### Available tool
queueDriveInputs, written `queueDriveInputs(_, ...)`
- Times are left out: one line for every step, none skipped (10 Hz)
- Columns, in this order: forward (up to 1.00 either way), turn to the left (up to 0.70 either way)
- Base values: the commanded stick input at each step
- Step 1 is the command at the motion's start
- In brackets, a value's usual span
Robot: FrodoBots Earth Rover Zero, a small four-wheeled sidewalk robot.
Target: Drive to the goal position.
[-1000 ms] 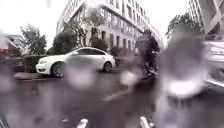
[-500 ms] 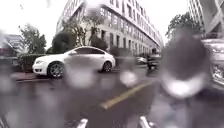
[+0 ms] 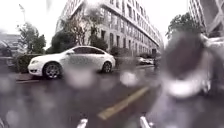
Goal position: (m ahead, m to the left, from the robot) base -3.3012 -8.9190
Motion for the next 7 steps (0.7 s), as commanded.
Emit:
queueDriveInputs(0.7,-0.14)
queueDriveInputs(0.7,-0.14)
queueDriveInputs(0.7,-0.14)
queueDriveInputs(0.7,-0.14)
queueDriveInputs(0.7,-0.14)
queueDriveInputs(0.7,-0.14)
queueDriveInputs(0.7,-0.14)
